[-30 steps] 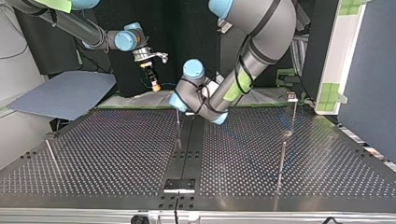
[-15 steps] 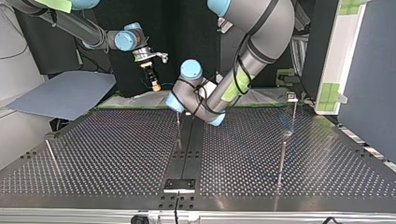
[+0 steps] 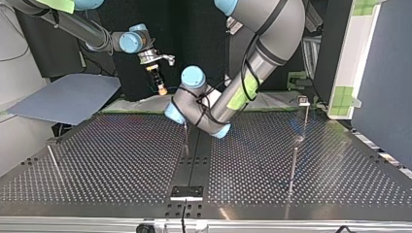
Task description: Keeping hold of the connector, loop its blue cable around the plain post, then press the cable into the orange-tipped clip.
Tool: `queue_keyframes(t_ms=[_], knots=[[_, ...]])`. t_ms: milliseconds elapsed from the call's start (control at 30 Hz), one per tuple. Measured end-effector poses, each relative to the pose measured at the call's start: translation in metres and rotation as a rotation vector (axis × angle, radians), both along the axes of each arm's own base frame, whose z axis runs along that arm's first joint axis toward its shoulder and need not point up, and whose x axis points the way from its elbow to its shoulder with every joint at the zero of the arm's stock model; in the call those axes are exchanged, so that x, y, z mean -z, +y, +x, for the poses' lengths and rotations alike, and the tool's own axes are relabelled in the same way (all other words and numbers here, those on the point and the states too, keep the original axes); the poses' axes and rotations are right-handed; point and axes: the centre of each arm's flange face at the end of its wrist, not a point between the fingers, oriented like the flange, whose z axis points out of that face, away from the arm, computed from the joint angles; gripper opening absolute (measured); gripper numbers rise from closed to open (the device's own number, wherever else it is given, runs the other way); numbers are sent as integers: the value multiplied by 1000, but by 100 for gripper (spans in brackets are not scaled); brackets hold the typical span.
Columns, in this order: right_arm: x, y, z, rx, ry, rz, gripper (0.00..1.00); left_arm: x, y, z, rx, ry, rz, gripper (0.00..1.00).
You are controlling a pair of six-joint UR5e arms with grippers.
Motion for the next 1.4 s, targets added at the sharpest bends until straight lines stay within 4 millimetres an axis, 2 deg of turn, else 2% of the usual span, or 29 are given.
queue_keyframes(t_ms=[267, 533, 833, 1033, 1267, 1400], knots=[[0, 0, 1, -4, -2, 0, 0, -5, 4, -3, -2, 40, 28, 100], [0, 2, 2, -8, -3, 1, 0, 18, 18, -4, -9, 57, 38, 100], [0, 3, 4, -12, -2, 2, 0, 40, 19, 2, -14, 54, 23, 100], [0, 3, 4, -13, -3, 1, 0, 65, 20, 5, -20, 66, 26, 100], [0, 3, 5, -13, -3, 1, 0, 110, 19, 5, -20, 106, 37, 100], [0, 3, 5, -13, -3, 1, 0, 121, 19, 10, -35, 88, 17, 100]])
